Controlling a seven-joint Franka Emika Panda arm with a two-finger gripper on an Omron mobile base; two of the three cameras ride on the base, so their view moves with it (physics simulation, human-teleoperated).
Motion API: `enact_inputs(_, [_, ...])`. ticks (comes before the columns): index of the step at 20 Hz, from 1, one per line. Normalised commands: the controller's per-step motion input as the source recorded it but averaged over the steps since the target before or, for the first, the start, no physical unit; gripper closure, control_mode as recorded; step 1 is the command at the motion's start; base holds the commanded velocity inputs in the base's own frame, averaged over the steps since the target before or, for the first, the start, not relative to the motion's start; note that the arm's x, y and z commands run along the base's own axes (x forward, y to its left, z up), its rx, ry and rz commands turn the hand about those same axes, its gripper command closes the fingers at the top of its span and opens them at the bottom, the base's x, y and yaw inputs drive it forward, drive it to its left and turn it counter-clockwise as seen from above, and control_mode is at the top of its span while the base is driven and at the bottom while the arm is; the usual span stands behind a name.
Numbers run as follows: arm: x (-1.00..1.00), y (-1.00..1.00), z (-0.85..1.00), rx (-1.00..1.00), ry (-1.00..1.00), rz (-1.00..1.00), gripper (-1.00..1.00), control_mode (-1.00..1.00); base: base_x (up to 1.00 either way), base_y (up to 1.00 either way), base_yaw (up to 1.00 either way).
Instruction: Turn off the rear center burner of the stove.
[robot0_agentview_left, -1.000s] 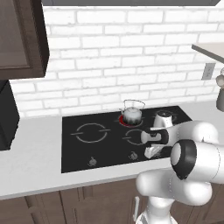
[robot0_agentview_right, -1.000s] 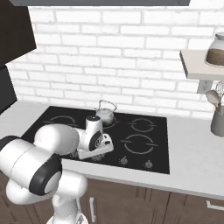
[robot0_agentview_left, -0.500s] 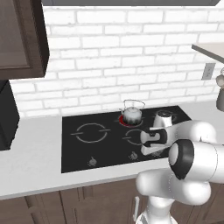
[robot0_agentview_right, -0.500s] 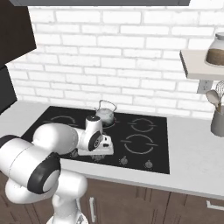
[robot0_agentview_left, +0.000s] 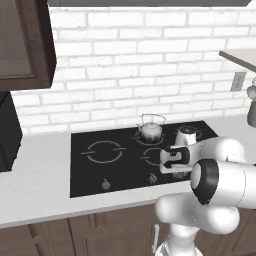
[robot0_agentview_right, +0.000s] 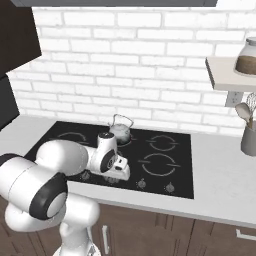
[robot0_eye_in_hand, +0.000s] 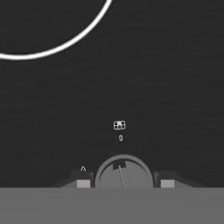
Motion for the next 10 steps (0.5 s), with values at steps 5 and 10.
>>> enact_inputs(5, [-0.10,0.00,0.00,0.04,0.00,-0.35,1.00,-1.00,0.00,0.00,0.00])
enact_inputs(10, [-0.10,0.00,-0.01,0.05,0.00,-0.34,1.00,-1.00,0.00,0.00,0.00])
